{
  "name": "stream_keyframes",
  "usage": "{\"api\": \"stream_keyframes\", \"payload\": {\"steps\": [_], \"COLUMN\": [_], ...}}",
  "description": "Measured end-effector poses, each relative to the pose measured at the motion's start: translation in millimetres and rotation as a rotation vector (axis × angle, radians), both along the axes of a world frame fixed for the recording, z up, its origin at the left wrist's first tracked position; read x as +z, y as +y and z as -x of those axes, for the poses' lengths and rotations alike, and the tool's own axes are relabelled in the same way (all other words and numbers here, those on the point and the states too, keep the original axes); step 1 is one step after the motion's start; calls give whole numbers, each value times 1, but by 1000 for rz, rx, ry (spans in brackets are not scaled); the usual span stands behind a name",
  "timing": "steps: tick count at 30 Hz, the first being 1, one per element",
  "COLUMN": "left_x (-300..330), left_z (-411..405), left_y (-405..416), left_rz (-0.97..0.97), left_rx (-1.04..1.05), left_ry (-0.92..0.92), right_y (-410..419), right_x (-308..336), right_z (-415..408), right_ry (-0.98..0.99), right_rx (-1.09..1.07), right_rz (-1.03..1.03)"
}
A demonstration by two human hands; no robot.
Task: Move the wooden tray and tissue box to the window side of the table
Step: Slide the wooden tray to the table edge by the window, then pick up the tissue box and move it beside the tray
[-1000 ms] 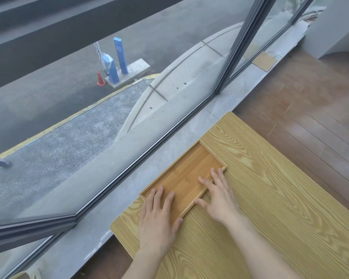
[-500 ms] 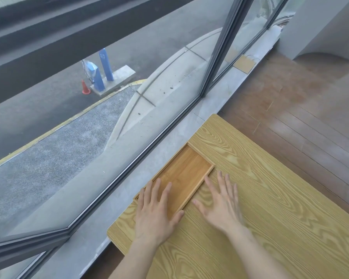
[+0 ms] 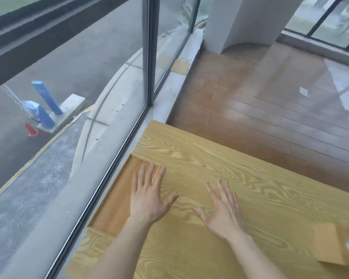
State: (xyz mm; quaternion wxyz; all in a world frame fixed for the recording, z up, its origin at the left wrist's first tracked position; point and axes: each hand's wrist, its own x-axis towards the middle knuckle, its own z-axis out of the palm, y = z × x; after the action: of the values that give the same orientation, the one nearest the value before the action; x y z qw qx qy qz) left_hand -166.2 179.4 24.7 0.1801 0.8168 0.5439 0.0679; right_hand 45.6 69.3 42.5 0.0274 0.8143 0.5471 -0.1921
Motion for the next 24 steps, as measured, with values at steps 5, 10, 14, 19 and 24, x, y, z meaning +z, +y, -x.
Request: {"api": "stream_keyframes", "payload": {"steps": [5, 10, 14, 19, 24], "left_x": [12, 21, 25, 27, 24], "left_z": [-76, -157, -226, -309, -377], "left_y": [-21, -66, -114, -176, -233], "left_rz": [8, 30, 58, 123, 256], "left_rx": [-145, -245, -308, -392, -407], "left_ry": [-5, -25, -22, -31, -60], "right_y": [-63, -137, -194, -257, -305], "right_x": [9, 14, 19, 21, 22], "right_z": [-56, -122, -175, -243, -302], "right_ry": [25, 61, 91, 124, 199], "right_rx": [-188, -315, -422, -526, -707], "right_rz": [-27, -55, -103, -266, -392]}}
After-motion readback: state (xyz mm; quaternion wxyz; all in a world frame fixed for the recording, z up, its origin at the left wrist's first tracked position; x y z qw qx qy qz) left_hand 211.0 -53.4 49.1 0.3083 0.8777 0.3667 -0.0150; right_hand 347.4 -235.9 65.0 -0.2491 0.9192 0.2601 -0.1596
